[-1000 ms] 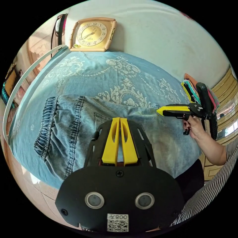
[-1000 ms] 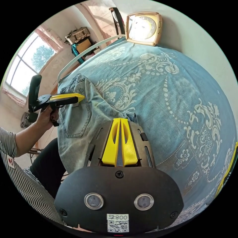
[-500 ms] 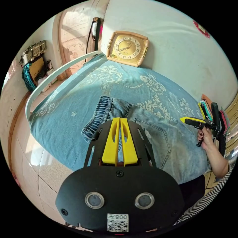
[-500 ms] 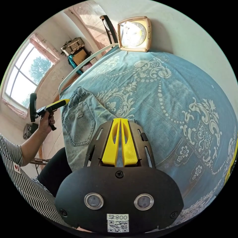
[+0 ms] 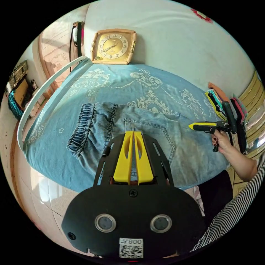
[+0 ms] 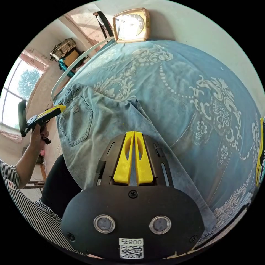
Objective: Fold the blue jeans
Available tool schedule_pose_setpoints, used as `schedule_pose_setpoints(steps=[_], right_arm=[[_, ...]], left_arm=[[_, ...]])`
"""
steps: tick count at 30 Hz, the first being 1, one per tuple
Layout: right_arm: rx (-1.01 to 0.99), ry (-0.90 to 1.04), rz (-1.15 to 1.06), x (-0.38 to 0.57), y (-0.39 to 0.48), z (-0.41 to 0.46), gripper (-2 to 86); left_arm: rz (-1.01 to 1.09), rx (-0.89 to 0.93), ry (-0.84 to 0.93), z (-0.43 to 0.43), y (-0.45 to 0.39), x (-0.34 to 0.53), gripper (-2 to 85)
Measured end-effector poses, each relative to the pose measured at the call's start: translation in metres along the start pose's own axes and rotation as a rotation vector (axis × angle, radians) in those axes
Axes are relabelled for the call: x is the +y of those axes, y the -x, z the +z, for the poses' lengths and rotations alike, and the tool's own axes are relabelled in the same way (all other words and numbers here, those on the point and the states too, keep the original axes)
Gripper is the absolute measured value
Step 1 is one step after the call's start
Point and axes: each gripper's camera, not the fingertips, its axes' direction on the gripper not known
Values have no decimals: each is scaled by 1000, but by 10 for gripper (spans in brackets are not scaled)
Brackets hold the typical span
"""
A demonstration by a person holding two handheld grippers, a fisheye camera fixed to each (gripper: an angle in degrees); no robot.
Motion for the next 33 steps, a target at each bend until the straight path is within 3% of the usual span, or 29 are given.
schedule_pose_setpoints(steps=[1, 7, 12, 18, 24, 31, 33], right_arm=[[-52, -56, 44, 12, -8, -5, 1], [-2, -129, 80, 65, -26, -56, 1], [-68, -38, 210, 125, -66, -50, 2], [-46, -52, 202, 199, -70, -100, 2], [-62, 167, 176, 302, -67, -101, 1], [-72, 1, 243, 384, -91, -150, 1], [-65, 60, 268, 404, -103, -149, 2]], left_arm=[[19, -7, 91, 19, -8, -1, 1], [53, 83, 43, 15, -55, -4, 0], [116, 140, 224, 51, -111, -2, 0], [195, 185, 153, 36, -182, -19, 1], [308, 188, 375, 75, -268, -21, 0], [329, 152, 346, 74, -351, -50, 1], [355, 160, 381, 81, -379, -55, 1]])
